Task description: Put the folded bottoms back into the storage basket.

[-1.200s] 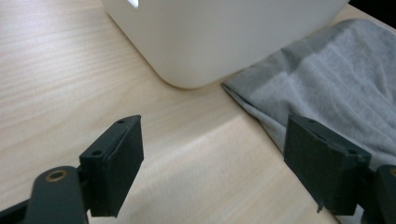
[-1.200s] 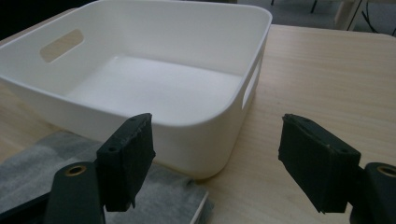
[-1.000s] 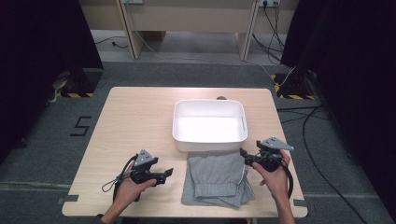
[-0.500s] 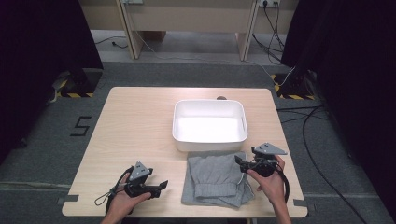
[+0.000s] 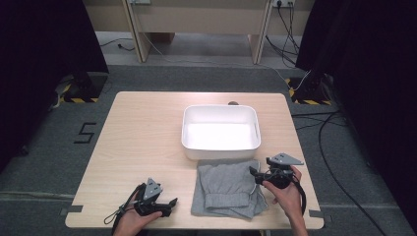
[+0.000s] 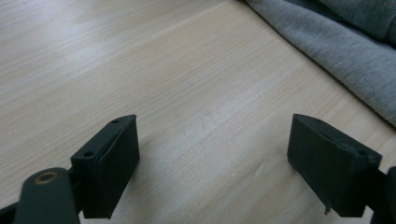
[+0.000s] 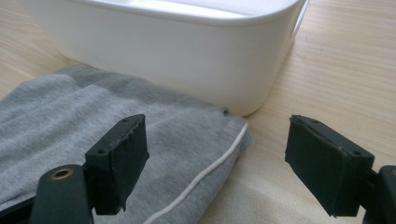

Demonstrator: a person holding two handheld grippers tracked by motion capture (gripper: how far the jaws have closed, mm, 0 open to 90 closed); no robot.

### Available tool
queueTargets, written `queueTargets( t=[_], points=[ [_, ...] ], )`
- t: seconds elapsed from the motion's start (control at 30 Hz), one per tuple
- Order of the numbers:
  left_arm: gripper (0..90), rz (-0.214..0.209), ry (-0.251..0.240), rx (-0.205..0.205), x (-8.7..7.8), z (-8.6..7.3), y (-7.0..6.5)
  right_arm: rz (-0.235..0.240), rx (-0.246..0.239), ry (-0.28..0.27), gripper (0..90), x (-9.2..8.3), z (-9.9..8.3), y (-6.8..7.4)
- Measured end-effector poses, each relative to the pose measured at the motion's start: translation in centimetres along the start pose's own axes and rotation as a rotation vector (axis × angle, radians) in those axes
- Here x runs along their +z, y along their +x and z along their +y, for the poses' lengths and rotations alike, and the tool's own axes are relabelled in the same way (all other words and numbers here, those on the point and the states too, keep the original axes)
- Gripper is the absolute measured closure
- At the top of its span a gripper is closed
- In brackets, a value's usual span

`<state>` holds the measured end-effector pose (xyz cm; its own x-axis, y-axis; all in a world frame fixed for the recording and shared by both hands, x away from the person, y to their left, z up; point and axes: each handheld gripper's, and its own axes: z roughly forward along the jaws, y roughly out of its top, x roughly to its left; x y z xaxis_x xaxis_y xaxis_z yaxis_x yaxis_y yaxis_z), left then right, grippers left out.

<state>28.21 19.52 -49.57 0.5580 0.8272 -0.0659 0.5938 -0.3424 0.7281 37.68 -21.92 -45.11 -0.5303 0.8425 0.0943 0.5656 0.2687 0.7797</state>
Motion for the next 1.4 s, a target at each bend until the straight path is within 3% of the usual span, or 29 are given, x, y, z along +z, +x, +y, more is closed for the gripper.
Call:
queueTargets(
  t=[0.37, 0.6, 0.7, 0.8, 0.9, 1.1, 1.23, 1.4],
  points=[
    [15.2, -0.017, -0.007, 0.016, 0.0, -0.1, -0.7, 0.001, 0.016, 0.008, 22.6, 0.2, -0.3, -0.5],
    [16.5, -0.083, -0.022, 0.060, 0.3, 0.0, -2.9, 0.025, 0.049, 0.031, 23.6, 1.0, -0.7, -0.9],
    [17.6, -0.148, -0.043, 0.047, 0.4, 0.2, -3.9, 0.031, 0.062, 0.040, 23.7, 1.2, -0.8, -1.0],
    [17.7, -0.165, -0.061, 0.057, 0.5, 0.4, -4.6, 0.031, 0.058, 0.040, 23.7, 1.4, -0.8, -1.0],
    [17.6, -0.215, -0.074, 0.037, 0.9, 0.8, -5.7, 0.033, 0.062, 0.048, 23.7, 1.5, -0.8, -1.0],
    [17.5, -0.234, -0.065, 0.035, 2.2, 1.4, -7.0, 0.032, 0.054, 0.045, 23.7, 1.6, -0.8, -0.9],
    [18.8, -0.277, -0.060, 0.028, 3.0, 2.3, -8.2, 0.036, 0.056, 0.050, 23.7, 1.6, -0.8, -0.9],
    [24.9, -0.257, -0.067, 0.055, 4.0, 3.0, -9.2, 0.038, 0.059, 0.043, 23.6, 1.6, -0.8, -1.0]
  ],
)
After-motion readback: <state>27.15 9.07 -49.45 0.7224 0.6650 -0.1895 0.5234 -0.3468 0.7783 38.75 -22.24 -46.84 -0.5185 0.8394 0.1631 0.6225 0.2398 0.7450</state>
